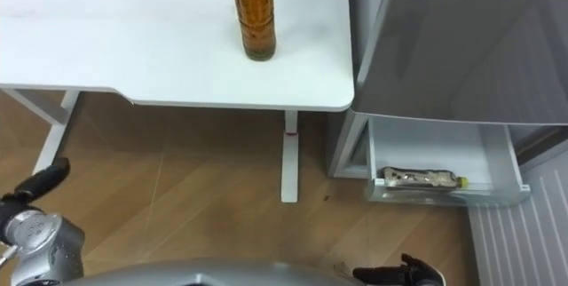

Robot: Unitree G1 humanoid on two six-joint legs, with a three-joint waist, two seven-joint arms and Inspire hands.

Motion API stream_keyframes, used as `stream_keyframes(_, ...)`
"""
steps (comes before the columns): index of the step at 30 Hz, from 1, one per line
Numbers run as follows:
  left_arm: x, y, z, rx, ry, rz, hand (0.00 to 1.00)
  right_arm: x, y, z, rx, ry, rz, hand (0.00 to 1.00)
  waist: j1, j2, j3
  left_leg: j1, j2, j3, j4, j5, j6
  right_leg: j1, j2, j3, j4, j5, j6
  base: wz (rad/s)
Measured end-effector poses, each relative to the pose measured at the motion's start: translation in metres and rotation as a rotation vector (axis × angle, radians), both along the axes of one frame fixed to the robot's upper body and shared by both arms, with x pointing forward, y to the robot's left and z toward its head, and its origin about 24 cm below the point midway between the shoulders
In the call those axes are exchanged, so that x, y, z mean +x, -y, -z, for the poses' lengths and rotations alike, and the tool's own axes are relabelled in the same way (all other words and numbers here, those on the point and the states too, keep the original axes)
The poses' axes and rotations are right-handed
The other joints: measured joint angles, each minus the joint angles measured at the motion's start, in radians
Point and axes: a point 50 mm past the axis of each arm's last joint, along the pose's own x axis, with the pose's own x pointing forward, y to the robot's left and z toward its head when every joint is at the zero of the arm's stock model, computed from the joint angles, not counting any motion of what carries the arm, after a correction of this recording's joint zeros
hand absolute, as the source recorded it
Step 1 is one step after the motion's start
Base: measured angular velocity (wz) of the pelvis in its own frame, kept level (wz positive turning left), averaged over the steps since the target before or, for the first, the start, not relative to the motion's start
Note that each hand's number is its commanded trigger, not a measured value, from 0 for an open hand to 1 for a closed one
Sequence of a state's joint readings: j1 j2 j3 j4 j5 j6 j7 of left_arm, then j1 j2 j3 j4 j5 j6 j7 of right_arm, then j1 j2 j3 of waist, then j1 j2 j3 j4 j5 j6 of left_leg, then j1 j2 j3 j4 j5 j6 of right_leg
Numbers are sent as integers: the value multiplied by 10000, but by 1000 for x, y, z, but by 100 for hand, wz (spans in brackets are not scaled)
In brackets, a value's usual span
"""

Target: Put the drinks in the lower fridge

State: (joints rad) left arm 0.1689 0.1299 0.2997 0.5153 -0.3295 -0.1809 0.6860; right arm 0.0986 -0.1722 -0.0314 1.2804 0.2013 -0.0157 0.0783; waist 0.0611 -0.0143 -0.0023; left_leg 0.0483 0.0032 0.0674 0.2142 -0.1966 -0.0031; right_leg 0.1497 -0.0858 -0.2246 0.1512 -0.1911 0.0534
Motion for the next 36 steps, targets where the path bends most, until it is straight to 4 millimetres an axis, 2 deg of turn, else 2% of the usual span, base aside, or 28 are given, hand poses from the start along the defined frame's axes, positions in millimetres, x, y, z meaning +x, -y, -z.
stream_keyframes(2, 6, 1, -7, 288, 298, 193, 0, 1, -1, 0, -4, 58, -111, 0, 13, 19, 11, -10, -1, -23, -7, -1, -1, -17, 3, 0, 2, 1, -1, 0)
stream_keyframes(9, 34, 1, -58, 1558, 2812, 709, 0, 1, -1, 0, 71, 148, -227, 0, -91, 4, 4, -25, -21, -183, -7, 0, 0, -38, 5, -152, 12, 4, -7, 0)
stream_keyframes(17, 49, 9, -93, 2643, 4044, 2038, 0, 3, -2, 0, 334, 294, -330, 0, -176, 25, 24, 2, -26, -192, -85, 0, -1, -65, 21, -69, -3, 5, -8, -3)
stream_keyframes(22, 59, 21, -114, 3265, 4666, 3473, 0, 2, -1, -1, 325, 347, -223, 0, -335, 92, 66, -4, -27, -153, -93, 0, -1, -33, 26, -9, -12, 5, -8, 0)
stream_keyframes(26, 65, 32, -124, 3271, 5108, 4508, 0, 3, -1, -1, 407, 412, -184, 0, -388, 155, 82, -9, -23, -138, -106, 0, -1, -49, 30, 14, -11, 5, -8, -2)
stream_keyframes(31, 71, 41, -130, 3124, 5468, 5685, 0, 10, -1, -1, 498, 525, -260, 0, -805, 193, 100, -29, -16, -160, -99, 0, -1, -27, 45, 16, -9, 5, -8, 0)
stream_keyframes(36, 83, 53, -136, 2864, 5989, 6513, 0, 11, -3, -1, 535, 485, -258, 0, -904, 137, 124, 13, -11, -112, -105, 1, -1, -89, 45, 90, -4, 6, -9, -5)
